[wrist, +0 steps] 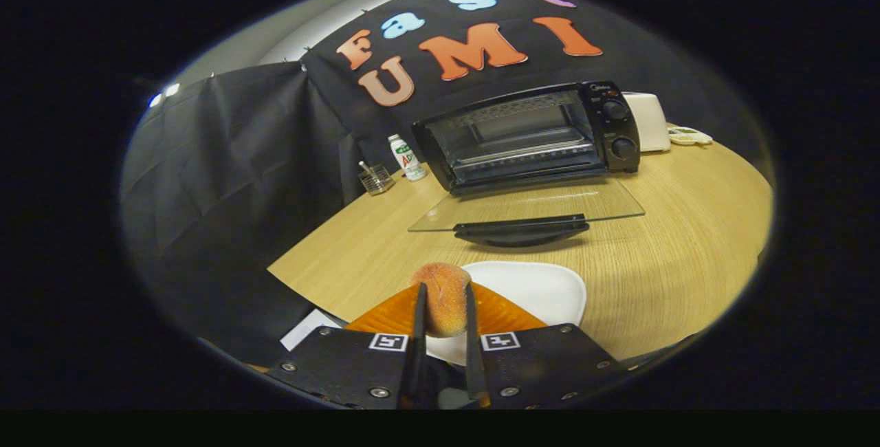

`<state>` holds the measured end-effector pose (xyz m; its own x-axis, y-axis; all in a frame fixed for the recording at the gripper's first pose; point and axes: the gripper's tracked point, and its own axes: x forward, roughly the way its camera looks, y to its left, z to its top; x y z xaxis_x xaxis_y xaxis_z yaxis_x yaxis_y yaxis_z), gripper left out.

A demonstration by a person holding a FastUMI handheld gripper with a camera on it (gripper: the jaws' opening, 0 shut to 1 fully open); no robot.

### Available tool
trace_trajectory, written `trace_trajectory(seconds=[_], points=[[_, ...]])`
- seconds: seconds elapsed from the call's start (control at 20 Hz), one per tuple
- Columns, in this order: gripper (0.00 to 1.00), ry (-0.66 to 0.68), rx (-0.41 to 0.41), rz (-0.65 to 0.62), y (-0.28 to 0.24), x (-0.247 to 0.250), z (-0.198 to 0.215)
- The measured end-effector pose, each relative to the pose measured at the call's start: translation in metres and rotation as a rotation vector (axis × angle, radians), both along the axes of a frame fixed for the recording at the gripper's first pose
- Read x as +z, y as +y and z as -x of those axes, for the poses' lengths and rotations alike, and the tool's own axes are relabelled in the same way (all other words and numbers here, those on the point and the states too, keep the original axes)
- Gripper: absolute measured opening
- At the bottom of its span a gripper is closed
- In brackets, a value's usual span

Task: Open the toaster oven, put the food inside, and close the toaster oven door.

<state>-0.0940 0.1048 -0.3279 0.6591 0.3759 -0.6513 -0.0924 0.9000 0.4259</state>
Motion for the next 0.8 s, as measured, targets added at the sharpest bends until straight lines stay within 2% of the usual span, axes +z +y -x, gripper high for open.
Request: trace_trajectory(seconds=[0.35, 0.65, 0.8], points=[[0.24, -0.054, -0.196, -0.150, -0.007, 0.022, -0.078], [0.24, -0.065, -0.300, -0.258, -0.017, 0.033, -0.146], [0.24, -0.045, -0.352, -0.285, -0.022, 0.022, -0.175]])
